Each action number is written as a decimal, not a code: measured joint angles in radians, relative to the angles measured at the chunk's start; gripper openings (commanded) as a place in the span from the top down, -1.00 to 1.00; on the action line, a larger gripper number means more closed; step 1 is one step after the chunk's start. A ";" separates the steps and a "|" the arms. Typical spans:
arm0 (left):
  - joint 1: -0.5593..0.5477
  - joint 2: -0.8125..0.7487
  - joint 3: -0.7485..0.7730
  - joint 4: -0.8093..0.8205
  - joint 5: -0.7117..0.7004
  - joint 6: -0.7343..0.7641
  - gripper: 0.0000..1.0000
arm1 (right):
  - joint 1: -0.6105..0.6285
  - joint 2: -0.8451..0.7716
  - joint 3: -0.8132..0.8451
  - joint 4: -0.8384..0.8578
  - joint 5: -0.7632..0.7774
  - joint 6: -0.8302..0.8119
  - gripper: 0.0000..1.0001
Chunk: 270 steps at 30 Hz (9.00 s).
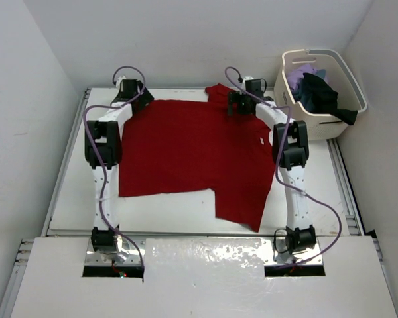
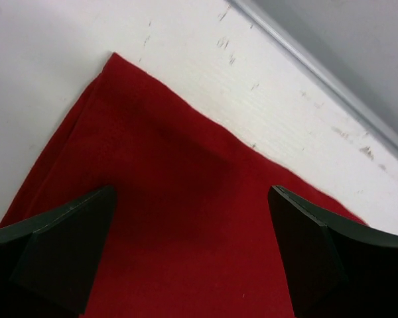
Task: Fold and stack the t-shirts
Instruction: Flatten out the tshirt, then grap the side of the flattened tshirt closest away from the robot with both arms, then fold the flattened tshirt in 1/3 of the way
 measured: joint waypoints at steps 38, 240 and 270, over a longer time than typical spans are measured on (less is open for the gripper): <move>0.000 -1.365 -1.535 -0.443 -0.193 -0.431 -0.36 | 0.151 -1.062 -1.265 0.387 0.214 0.043 -0.98; -0.023 -0.758 -0.997 0.078 -0.105 -0.181 -0.99 | 0.145 -0.284 -0.325 0.237 0.033 0.239 -0.98; -0.088 -0.922 -1.304 0.187 -0.046 -0.216 -0.99 | 0.079 -0.998 -1.448 0.295 0.152 0.313 -0.98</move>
